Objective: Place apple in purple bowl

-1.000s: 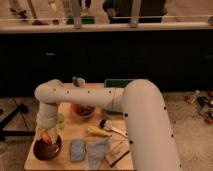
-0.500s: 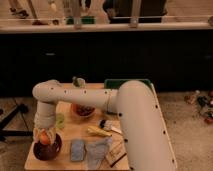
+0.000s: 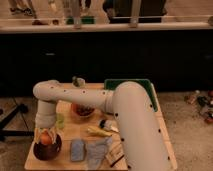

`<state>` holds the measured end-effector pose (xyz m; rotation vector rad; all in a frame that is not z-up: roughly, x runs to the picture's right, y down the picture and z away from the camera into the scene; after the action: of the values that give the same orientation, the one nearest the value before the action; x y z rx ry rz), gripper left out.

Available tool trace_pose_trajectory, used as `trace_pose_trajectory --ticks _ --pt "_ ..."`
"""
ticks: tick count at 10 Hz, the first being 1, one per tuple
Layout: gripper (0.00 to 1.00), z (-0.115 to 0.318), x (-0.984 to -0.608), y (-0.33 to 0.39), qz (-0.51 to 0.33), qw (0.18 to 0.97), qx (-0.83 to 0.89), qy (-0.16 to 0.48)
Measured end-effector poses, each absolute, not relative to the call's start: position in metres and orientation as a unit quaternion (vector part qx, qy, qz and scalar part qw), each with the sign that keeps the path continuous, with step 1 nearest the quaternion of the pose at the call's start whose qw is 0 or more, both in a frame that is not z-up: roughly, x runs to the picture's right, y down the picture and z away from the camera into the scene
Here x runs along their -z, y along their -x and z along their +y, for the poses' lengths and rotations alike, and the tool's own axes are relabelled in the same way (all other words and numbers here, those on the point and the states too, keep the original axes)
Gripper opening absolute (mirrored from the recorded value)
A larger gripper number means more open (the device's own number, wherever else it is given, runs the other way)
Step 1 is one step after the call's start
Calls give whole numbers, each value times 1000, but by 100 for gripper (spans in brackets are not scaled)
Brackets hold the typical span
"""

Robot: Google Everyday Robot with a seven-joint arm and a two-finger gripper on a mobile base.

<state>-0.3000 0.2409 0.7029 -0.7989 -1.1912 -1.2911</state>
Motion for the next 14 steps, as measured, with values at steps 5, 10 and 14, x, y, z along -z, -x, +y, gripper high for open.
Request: trace_pose_trajectory --ticks 5,10,14 --pt "39 241 -702 295 -506 561 559 342" --pt "80 243 -700 294 -503 549 569 349" --pt "80 240 -700 290 -501 552 571 343"
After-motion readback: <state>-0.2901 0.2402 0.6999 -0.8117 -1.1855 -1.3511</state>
